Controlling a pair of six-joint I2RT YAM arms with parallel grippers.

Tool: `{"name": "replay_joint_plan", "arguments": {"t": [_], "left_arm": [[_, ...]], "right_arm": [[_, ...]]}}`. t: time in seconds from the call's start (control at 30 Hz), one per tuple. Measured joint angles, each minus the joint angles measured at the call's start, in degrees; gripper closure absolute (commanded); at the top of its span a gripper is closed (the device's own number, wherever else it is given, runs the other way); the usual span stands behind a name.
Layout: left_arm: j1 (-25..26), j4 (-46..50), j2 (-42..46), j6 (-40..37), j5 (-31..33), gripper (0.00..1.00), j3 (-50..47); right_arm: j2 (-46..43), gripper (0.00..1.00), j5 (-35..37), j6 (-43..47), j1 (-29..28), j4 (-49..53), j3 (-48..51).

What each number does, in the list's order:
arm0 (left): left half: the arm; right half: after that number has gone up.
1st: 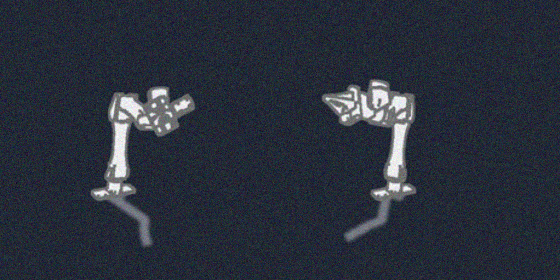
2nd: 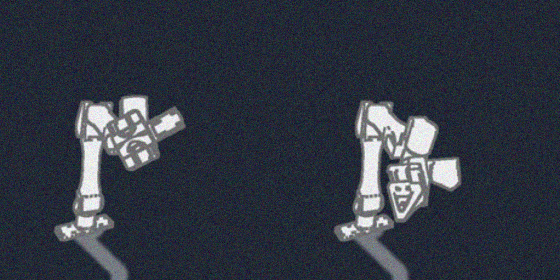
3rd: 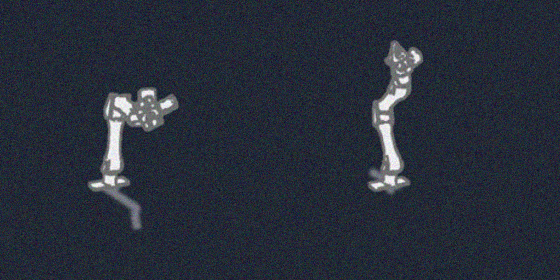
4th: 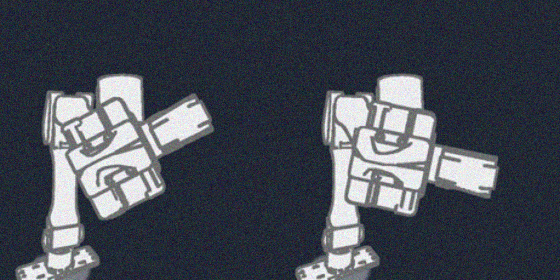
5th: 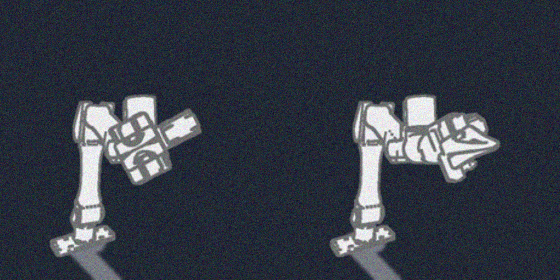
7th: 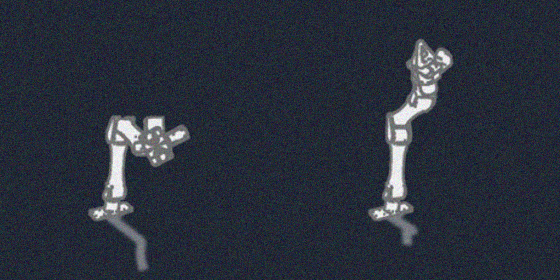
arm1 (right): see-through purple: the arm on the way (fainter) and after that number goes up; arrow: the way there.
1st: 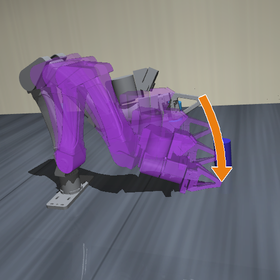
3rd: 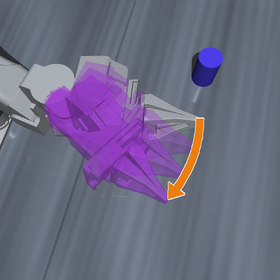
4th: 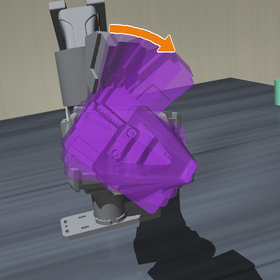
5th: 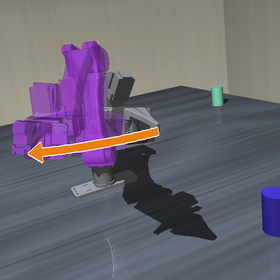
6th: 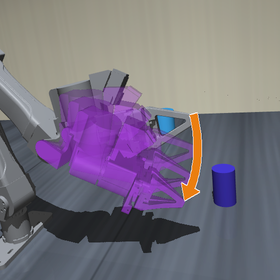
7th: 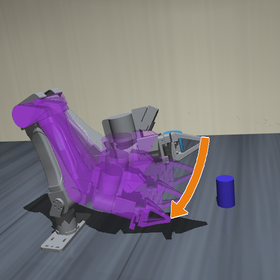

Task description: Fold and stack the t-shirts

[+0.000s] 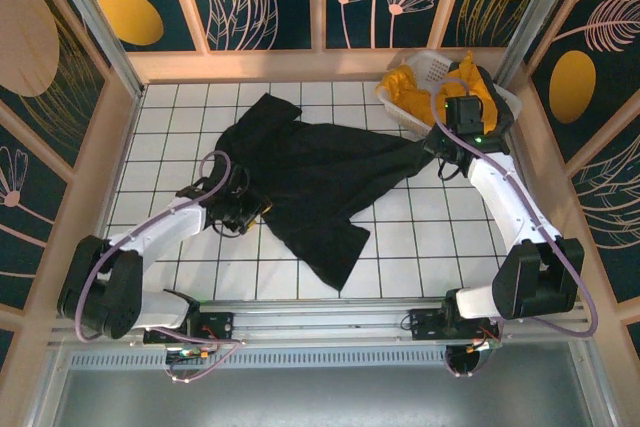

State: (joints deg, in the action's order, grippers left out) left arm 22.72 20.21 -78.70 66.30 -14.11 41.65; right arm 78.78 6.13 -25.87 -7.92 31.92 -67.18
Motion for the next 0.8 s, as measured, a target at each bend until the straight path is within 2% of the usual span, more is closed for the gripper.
{"name": "replay_joint_plan", "arguments": {"t": [0.17,0.37,0.4,0.47,0.5,0.53,0.67,0.8], "left_arm": [[0.07,-2.23,-5.97,-0.07,-1.6,0.53,0.92],[1.55,-2.05,-7.93,-0.15,-2.64,0.54,1.64],[2.23,-2.19,-8.59,-0.09,-2.97,0.57,2.1],[3.76,-3.39,-10.29,0.48,-3.67,0.79,2.84],[4.52,-4.22,-11.41,0.76,-4.07,0.96,3.17],[5.11,-4.98,-12.39,0.92,-4.61,1.0,3.48],[5.68,-4.57,-14.27,0.81,-4.63,1.0,6.16],[2.27,-1.09,-11.19,0.33,-2.67,1.0,12.57]], "right_arm": [[-0.02,1.0,-0.22,0.0,0.0,-0.09,0.48],[-0.02,1.0,-0.63,-0.02,-0.04,-0.42,0.5],[-0.02,1.0,-0.7,-0.04,-0.04,-0.52,0.5],[-0.02,1.0,-1.25,-0.09,-0.07,-0.87,0.61],[-0.02,1.0,-1.53,-0.13,-0.11,-1.05,0.68],[-0.02,1.0,-1.79,-0.2,-0.15,-1.31,0.76],[-0.02,1.0,-3.17,-0.17,-0.33,-2.38,0.83],[0.28,1.0,-5.2,0.0,-0.33,-2.93,-0.83]]}}
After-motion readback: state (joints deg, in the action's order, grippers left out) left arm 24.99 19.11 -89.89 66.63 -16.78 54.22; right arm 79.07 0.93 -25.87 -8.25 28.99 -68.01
